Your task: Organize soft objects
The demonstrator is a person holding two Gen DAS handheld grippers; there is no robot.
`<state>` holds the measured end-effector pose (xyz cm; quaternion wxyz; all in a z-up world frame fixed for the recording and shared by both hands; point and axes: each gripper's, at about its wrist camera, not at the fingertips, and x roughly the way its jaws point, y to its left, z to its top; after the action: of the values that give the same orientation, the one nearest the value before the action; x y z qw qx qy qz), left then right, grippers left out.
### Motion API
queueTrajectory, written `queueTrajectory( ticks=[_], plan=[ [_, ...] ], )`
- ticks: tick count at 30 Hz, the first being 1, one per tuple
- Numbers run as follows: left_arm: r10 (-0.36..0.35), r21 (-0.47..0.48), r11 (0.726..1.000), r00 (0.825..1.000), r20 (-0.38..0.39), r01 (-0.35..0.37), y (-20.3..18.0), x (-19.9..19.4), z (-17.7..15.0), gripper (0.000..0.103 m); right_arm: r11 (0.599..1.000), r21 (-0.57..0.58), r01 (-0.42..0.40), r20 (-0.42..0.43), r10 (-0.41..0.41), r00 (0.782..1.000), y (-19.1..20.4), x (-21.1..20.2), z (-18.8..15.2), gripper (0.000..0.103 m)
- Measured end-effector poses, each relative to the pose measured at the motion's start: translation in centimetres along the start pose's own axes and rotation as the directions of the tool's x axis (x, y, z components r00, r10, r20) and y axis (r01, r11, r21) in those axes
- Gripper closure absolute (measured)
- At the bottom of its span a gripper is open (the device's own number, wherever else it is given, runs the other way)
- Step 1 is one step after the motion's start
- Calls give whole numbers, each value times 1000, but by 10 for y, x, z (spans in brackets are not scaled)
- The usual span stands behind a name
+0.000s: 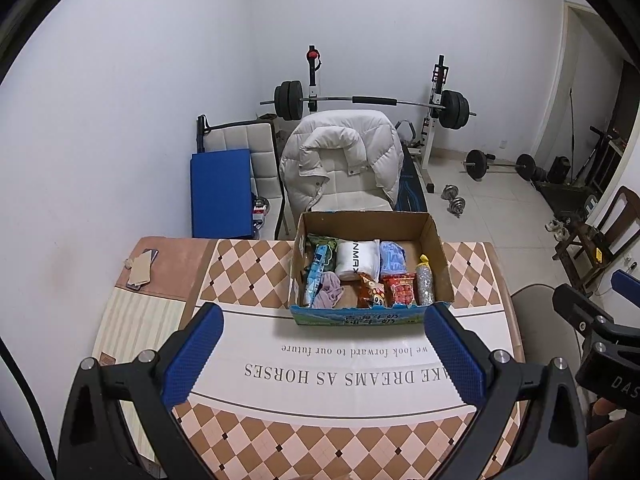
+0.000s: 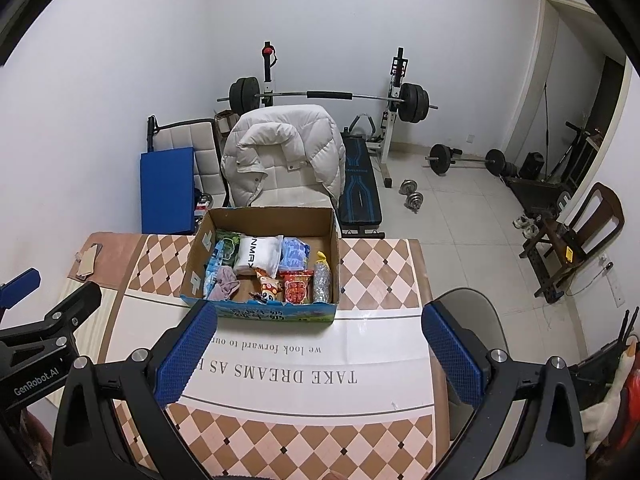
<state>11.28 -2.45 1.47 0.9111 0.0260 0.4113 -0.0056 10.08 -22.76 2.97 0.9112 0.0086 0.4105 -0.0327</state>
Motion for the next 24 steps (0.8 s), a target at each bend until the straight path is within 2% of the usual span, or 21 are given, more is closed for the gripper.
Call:
queueTrajectory(
  ticks=[24],
  plan=[
    [0, -7, 1000, 1000, 26, 0, 0, -13, 3, 0, 1000, 20, 2, 3, -3, 1000, -1, -7, -7, 0]
  ],
)
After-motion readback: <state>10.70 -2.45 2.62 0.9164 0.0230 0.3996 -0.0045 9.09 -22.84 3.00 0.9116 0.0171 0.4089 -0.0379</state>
